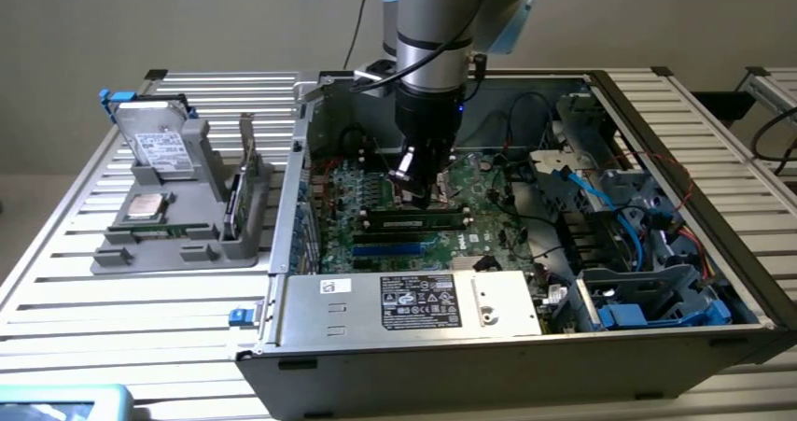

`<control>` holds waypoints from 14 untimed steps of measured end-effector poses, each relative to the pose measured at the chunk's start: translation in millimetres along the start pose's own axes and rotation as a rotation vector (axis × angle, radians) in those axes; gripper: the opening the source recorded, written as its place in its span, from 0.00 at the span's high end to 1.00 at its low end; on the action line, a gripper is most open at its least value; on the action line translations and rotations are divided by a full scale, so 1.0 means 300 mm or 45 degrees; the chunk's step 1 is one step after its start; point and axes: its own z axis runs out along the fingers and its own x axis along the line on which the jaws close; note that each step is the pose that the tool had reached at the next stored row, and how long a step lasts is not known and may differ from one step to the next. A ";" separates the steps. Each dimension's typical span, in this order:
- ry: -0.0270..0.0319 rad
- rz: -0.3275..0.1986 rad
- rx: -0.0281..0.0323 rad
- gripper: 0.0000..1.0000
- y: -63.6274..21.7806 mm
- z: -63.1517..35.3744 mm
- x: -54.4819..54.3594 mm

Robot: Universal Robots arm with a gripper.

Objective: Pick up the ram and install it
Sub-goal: 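Press down the ram until it locks into place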

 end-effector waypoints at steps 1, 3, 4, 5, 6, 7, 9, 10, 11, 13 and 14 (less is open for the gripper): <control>-0.0033 0.004 -0.0014 0.89 0.000 0.000 0.000; -0.0044 0.016 -0.0021 0.89 0.000 0.001 0.000; -0.0037 0.031 -0.0034 0.89 0.000 0.001 0.000; -0.0027 0.050 -0.0049 0.89 0.000 0.002 0.000; -0.0017 0.070 -0.0065 0.89 0.000 0.002 0.000; -0.0004 0.090 -0.0083 0.89 0.000 0.003 0.000; 0.0018 0.129 -0.0115 0.89 0.000 0.003 0.000; 0.0029 0.148 -0.0130 0.89 0.000 0.004 0.000; 0.0040 0.168 -0.0147 0.89 0.000 0.004 0.000; 0.0064 0.208 -0.0180 0.89 0.001 0.005 0.000; 0.0074 0.227 -0.0195 0.89 0.000 0.005 0.000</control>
